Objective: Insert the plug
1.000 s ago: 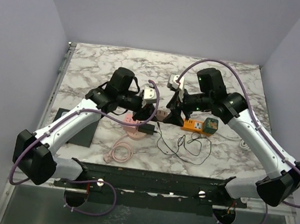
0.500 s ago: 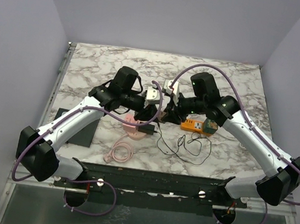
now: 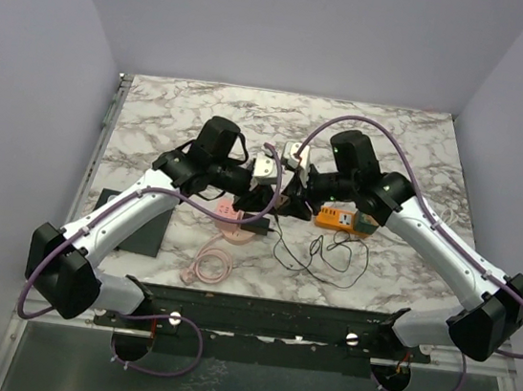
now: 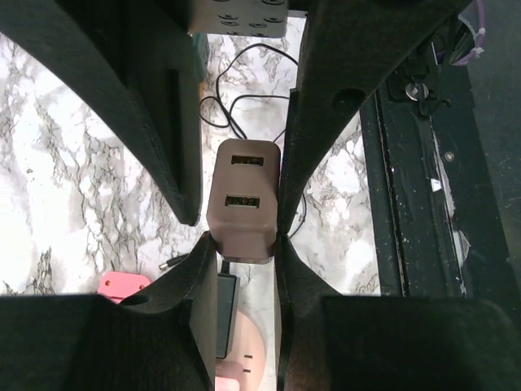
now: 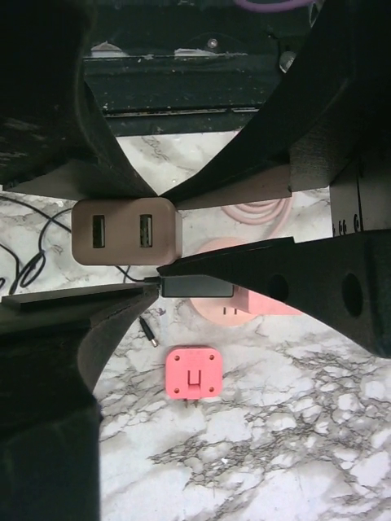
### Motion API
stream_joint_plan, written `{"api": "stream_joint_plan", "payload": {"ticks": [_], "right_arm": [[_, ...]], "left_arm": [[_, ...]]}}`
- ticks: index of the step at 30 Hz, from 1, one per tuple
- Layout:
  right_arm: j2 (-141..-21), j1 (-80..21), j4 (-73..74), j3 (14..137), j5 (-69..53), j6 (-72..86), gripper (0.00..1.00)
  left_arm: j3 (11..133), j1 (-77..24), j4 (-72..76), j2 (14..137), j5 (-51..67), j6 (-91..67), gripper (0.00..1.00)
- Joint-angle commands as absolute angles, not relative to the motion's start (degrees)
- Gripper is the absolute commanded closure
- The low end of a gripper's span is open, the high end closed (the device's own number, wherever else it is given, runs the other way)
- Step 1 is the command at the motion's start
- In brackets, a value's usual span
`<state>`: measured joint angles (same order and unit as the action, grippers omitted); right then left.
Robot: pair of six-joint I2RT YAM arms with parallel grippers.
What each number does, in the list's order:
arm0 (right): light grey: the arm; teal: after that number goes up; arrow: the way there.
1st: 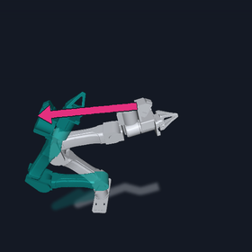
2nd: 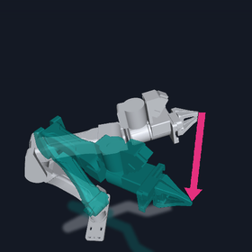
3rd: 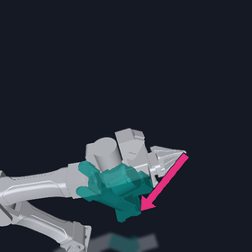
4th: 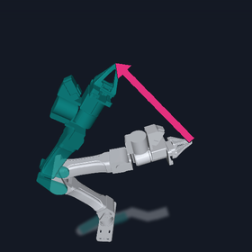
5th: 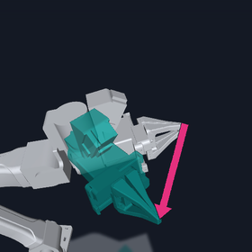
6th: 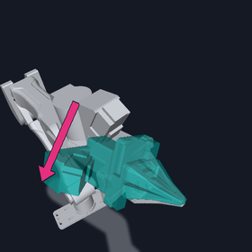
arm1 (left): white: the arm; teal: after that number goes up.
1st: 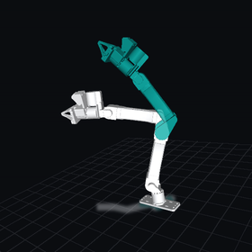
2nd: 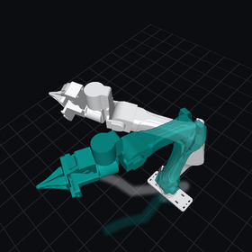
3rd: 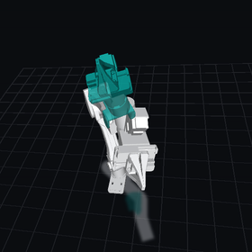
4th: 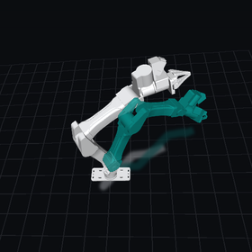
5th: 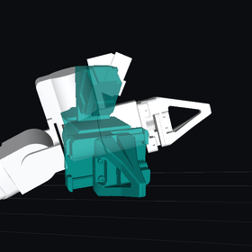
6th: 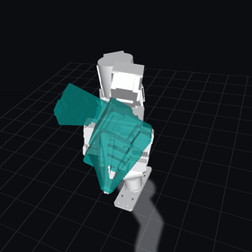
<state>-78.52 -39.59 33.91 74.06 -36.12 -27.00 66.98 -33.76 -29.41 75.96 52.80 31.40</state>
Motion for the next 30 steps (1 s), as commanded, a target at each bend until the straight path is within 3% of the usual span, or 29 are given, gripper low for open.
{"api": "stream_joint_plan", "payload": {"ticks": [1, 3, 4, 5, 7, 8, 9, 18, 30], "right_arm": [[-78.4, -39.9, 32.9, 74.7, -37.3, -27.6, 0.62], [-78.3, -39.9, 33.6, 74.8, -37.5, -27.9, 0.81], [-78.1, -39.9, 33.6, 74.7, -36.8, -27.7, 0.9], [-77.9, -39.8, 34.0, 74.8, -36.0, -27.7, 0.98], [-77.7, -39.8, 36.3, 74.9, -34.0, -29.6, 0.99], [-77.6, -39.8, 37.4, 74.7, -32.4, -30.2, 0.99], [-77.1, -39.8, 38.0, 74.2, -30.1, -30.6, 1.0], [-73.8, -35.9, 37.5, 67.2, -14.7, -32.9, 0.99], [-81.7, -21.7, 46.9, 69.5, -23.4, -44.5, 0.99]], "left_arm": [[67.4, -34.2, -28.8, 73.8, 55.6, 32.3, 1.0], [67.3, -34.2, -28.9, 73.7, 55.2, 32.5, 1.0], [67.2, -34.2, -28.9, 73.7, 54.3, 32.5, 0.9], [67.0, -34.3, -28.9, 73.8, 53.5, 32.4, 0.69], [66.6, -34.2, -28.9, 73.5, 51.1, 32.4, 0.28], [66.1, -34.2, -28.9, 73.2, 50.0, 32.9, 0.11], [65.5, -34.2, -28.9, 72.6, 49.1, 33.5, 0.02], [60.8, -33.9, -27.6, 69.6, 44.1, 35.6, 0.01], [60.3, -33.9, -22.4, 74.7, 43.6, 37.7, 0.01]]}}
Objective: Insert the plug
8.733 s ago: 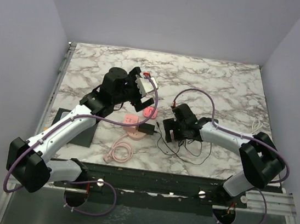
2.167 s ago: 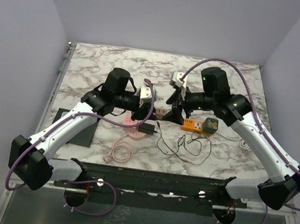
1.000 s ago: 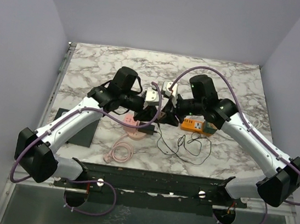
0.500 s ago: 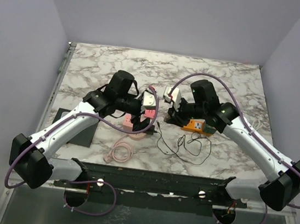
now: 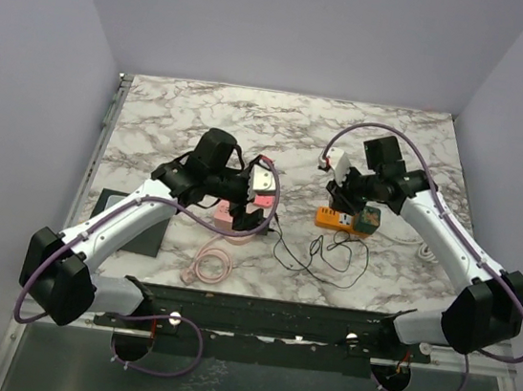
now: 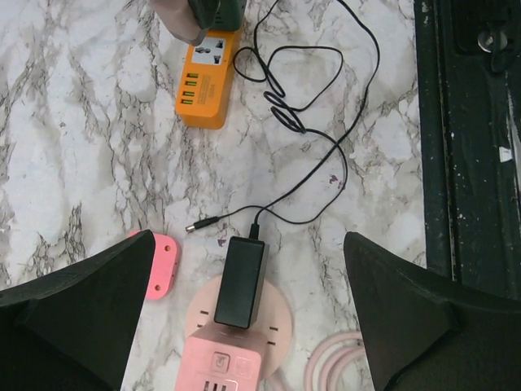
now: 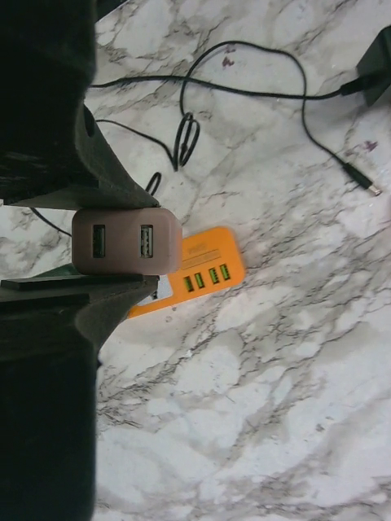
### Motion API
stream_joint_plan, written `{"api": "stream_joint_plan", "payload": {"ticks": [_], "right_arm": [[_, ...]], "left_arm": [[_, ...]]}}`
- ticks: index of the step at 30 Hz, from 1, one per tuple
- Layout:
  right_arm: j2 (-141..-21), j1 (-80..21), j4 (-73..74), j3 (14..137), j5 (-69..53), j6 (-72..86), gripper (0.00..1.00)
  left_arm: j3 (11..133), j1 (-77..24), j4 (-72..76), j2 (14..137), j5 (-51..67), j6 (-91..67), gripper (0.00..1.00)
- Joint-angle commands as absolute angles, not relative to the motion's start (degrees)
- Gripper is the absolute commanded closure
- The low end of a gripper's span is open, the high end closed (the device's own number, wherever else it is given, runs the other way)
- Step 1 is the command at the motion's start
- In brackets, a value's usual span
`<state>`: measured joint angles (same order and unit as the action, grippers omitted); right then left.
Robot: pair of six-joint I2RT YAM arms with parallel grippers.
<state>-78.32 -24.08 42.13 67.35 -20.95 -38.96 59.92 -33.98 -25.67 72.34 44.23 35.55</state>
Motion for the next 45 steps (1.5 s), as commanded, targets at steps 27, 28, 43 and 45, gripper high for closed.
{"api": "stream_joint_plan", "payload": {"ticks": [27, 28, 43, 45], "right_arm": [[-71.9, -13.0, 11.4, 53.5, -9.6, -24.1, 0.99], [-71.2, -13.1, 10.9, 53.3, -8.7, -22.9, 0.99], [-67.0, -13.1, 10.1, 52.8, -6.0, -16.5, 0.99], [-66.5, -13.1, 10.2, 52.7, -5.6, -16.5, 0.99]], "left_arm": [[80.6, -40.3, -4.2, 112.1, 37.2, 31.9, 0.05], [81.9, -40.5, -4.6, 113.9, 37.7, 32.3, 0.05], [92.4, -44.7, -17.3, 125.6, 39.6, 46.1, 0.03], [95.2, -44.7, -17.5, 127.6, 39.2, 45.6, 0.05]]}}
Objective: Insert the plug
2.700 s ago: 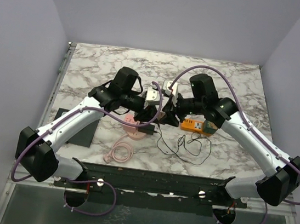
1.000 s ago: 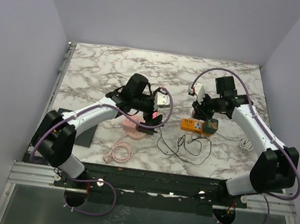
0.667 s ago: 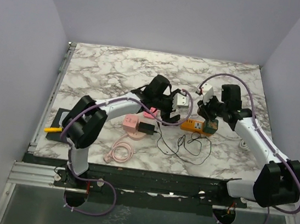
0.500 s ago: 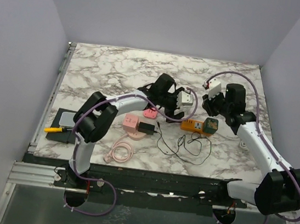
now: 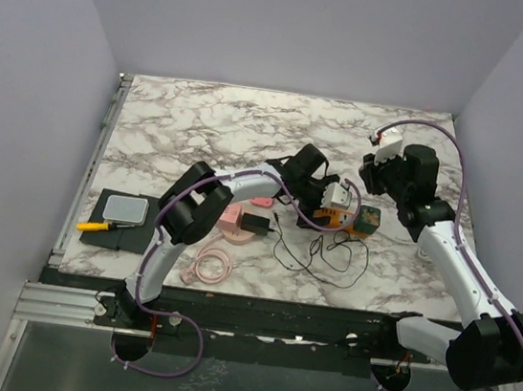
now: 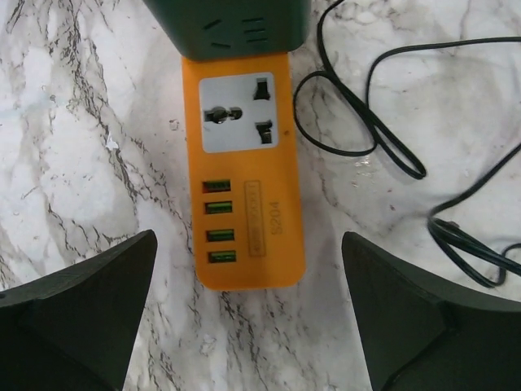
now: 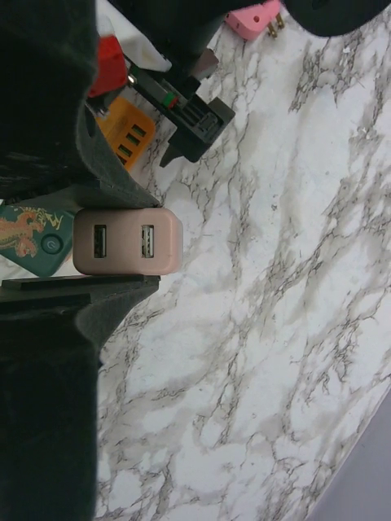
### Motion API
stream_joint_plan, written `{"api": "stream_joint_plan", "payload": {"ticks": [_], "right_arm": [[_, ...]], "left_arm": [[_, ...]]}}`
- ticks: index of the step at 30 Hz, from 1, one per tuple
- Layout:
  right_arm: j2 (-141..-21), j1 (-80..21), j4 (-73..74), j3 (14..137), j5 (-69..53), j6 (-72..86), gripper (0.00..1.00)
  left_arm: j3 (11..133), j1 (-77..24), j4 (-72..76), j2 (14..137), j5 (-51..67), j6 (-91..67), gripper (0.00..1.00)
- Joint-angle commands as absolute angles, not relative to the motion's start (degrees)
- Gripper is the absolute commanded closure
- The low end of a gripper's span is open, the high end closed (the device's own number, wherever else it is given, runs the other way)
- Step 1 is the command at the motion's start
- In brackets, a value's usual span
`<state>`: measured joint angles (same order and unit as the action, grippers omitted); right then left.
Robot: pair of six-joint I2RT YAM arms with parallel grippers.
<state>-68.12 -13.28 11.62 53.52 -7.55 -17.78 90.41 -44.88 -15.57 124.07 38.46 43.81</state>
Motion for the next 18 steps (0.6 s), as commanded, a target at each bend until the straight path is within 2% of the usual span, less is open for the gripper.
{"api": "stream_joint_plan", "payload": {"ticks": [1, 6, 10, 12, 14, 18], "right_arm": [[-66.2, -13.1, 9.9, 52.5, -5.2, -16.2, 0.99], [-65.3, -13.1, 9.6, 52.3, -4.3, -15.9, 0.99], [-65.4, -13.1, 9.8, 52.6, -4.9, -16.0, 0.99], [-65.5, -13.1, 9.8, 52.7, -6.3, -15.7, 0.99], [-65.5, -13.0, 10.2, 52.9, -8.5, -15.4, 0.99], [-66.3, -13.1, 11.5, 53.6, -13.2, -15.2, 0.99]], "left_arm": [[96.8, -44.7, -17.9, 128.6, 39.1, 45.3, 0.06], [101.6, -44.6, -22.4, 132.0, 40.6, 48.5, 0.18], [102.6, -44.4, -30.8, 132.2, 42.3, 57.2, 0.47], [104.2, -44.0, -38.2, 132.8, 42.6, 63.7, 0.57], [105.3, -43.4, -43.6, 133.4, 41.5, 68.0, 0.6], [104.7, -41.1, -45.4, 133.1, 39.2, 70.5, 0.64]]}}
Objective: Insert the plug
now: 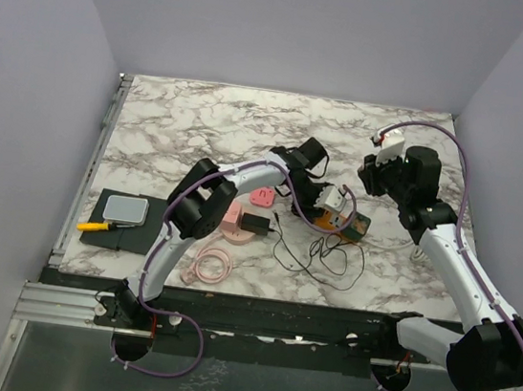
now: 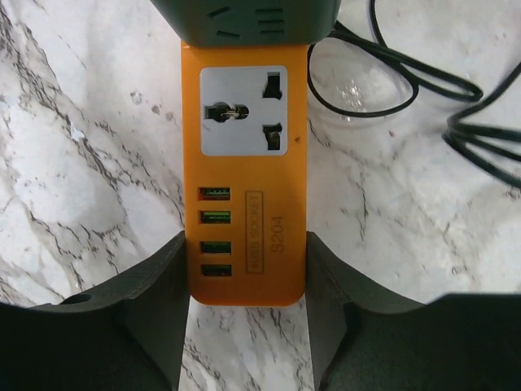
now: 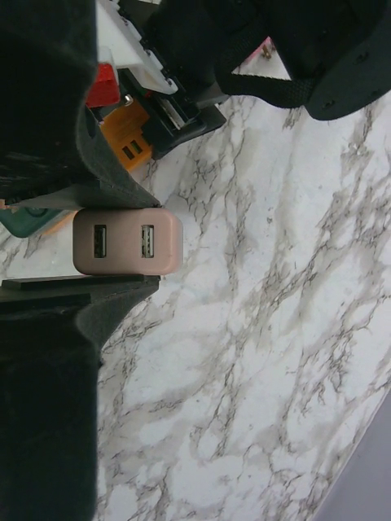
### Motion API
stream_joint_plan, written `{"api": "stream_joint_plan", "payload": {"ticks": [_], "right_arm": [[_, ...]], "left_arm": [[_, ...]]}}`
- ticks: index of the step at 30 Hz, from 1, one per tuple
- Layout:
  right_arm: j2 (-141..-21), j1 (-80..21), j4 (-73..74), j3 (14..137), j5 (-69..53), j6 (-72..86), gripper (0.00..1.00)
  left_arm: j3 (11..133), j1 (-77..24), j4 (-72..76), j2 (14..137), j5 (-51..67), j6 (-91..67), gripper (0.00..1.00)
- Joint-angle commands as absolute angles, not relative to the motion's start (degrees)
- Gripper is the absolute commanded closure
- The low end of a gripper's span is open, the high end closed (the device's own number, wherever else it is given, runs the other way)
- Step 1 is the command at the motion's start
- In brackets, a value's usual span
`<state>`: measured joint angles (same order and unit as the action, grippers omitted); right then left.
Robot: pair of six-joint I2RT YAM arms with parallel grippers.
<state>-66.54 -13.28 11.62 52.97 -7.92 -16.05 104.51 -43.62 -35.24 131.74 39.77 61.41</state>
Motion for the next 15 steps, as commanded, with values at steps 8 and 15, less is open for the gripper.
{"api": "stream_joint_plan", "payload": {"ticks": [8, 15], "right_arm": [[-67.7, -13.1, 13.4, 54.2, -17.9, -14.2, 1.0], [-67.4, -13.1, 14.1, 54.3, -19.8, -13.3, 0.99]], "left_arm": [[104.4, -40.1, -37.9, 131.9, 36.7, 67.1, 0.29], [98.9, -37.7, -34.9, 122.1, 39.8, 62.0, 0.01]]}}
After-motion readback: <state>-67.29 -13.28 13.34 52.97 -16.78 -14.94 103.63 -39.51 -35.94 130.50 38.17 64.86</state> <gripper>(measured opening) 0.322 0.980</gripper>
